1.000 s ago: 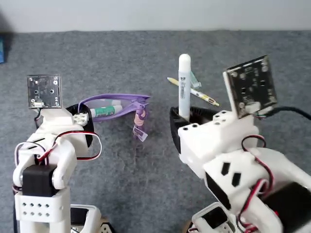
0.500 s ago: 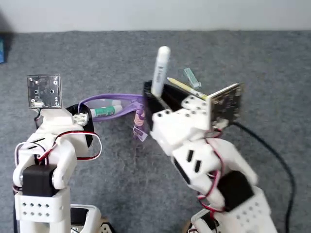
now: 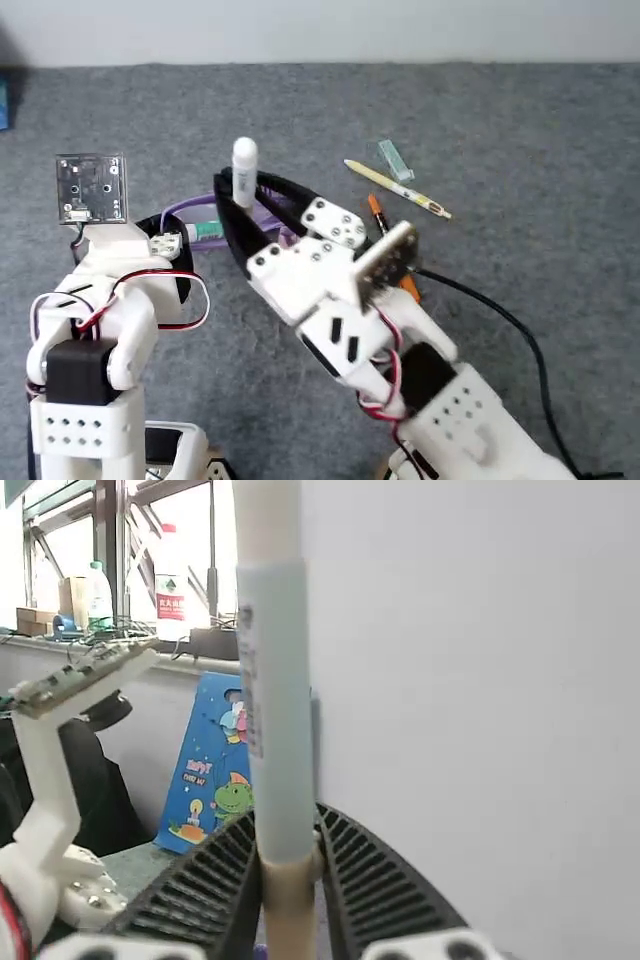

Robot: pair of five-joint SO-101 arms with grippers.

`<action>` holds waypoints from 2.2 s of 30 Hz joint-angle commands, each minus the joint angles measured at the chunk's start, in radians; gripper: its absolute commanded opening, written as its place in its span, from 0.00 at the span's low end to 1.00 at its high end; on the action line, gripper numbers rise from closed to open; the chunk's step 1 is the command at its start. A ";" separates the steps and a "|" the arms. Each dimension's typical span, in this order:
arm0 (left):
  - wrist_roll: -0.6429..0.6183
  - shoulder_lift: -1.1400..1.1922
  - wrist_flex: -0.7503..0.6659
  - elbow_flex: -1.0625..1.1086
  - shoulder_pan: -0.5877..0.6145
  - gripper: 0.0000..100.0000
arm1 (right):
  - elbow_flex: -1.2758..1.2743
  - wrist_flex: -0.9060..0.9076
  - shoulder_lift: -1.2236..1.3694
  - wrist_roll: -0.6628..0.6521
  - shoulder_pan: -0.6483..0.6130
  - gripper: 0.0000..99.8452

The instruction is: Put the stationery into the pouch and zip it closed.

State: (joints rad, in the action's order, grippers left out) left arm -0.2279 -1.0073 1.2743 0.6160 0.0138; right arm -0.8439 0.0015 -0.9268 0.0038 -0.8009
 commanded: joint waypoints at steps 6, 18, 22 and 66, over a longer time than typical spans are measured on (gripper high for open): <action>0.009 0.009 -0.012 -0.005 -0.006 0.01 | -0.005 -0.082 0.171 -0.086 -0.010 0.01; 0.009 0.009 -0.012 -0.005 -0.006 0.01 | -0.003 -0.016 0.150 -0.118 -0.005 0.17; 0.009 0.009 -0.012 -0.005 -0.006 0.01 | 0.015 0.145 0.041 -0.114 0.033 0.10; 0.008 0.009 -0.006 0.001 -0.006 0.01 | 1.432 1.379 1.581 -0.012 0.604 0.17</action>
State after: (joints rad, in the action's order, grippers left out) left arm -0.2279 -1.0073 1.2743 0.6176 0.0138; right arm 0.3943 1.3303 0.5769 0.0146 -0.2025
